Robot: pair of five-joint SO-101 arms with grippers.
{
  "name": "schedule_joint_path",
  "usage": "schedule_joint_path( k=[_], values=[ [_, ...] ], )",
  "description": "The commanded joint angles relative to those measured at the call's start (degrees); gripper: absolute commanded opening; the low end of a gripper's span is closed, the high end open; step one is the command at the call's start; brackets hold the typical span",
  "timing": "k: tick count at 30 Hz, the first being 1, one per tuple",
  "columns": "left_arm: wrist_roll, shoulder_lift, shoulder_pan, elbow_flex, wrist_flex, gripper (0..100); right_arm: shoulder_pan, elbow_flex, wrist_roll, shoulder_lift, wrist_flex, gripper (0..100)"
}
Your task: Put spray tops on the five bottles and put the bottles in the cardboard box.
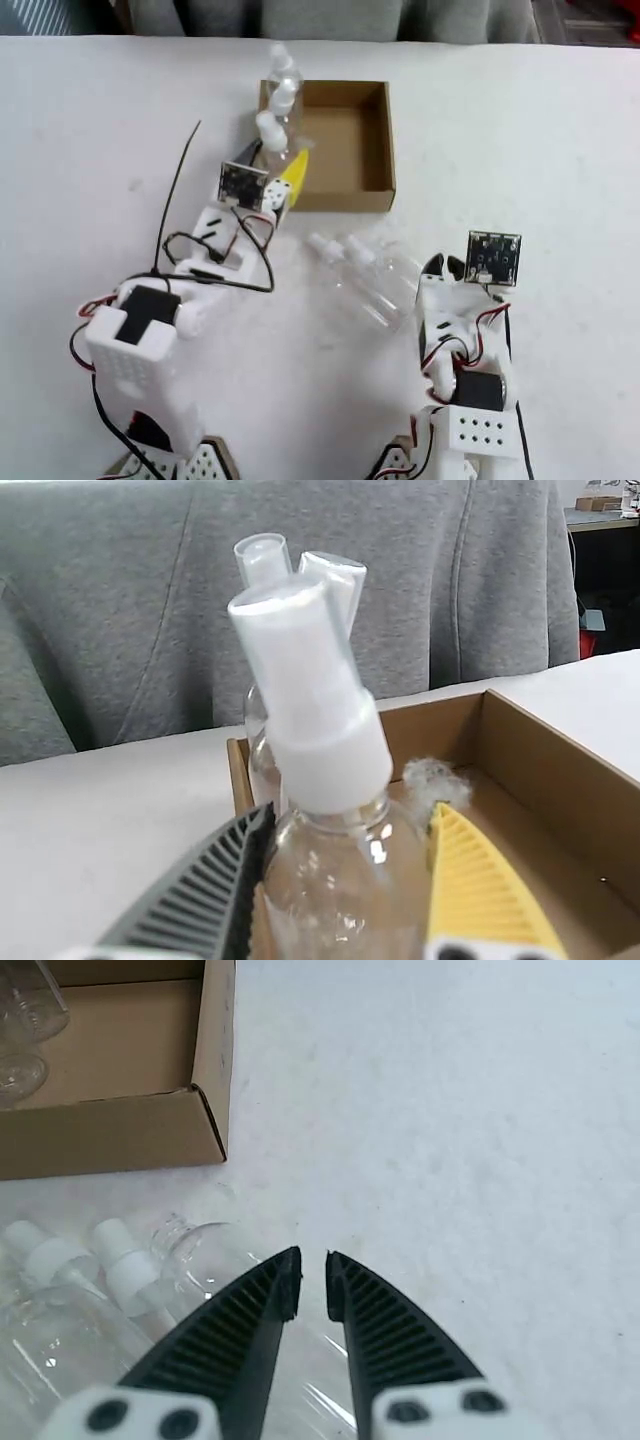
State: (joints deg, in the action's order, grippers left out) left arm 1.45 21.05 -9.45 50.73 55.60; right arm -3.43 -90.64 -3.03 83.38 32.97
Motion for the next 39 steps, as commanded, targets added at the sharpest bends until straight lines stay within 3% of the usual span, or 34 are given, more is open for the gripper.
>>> schedule_joint_path(
  k=[1, 8, 18, 28, 33, 39],
  values=[
    [0.26, -0.66, 1.36, -0.09, 1.32, 22, 0.04, 0.26, -0.62, 0.57, -1.27, 2.7],
    [-2.02, -0.66, 1.71, 0.00, 1.05, 37, 0.13, 0.26, -0.62, 0.57, -1.27, 2.7],
    [-2.20, -1.71, 2.59, 0.00, 1.05, 38, 0.13, 0.26, -0.62, 0.57, -1.27, 2.7],
    [-1.93, -17.80, 2.95, 9.58, -4.04, 38, 0.04, -0.70, -0.62, 0.57, -3.03, 2.8],
    [-1.85, -33.27, 1.80, 19.78, -10.90, 38, 0.04, -0.70, -0.62, 0.48, -3.03, 2.8],
    [-1.76, -51.74, 0.92, 26.20, -30.15, 37, 0.04, -0.70, -0.62, 0.48, -3.12, 2.8]
  ],
)
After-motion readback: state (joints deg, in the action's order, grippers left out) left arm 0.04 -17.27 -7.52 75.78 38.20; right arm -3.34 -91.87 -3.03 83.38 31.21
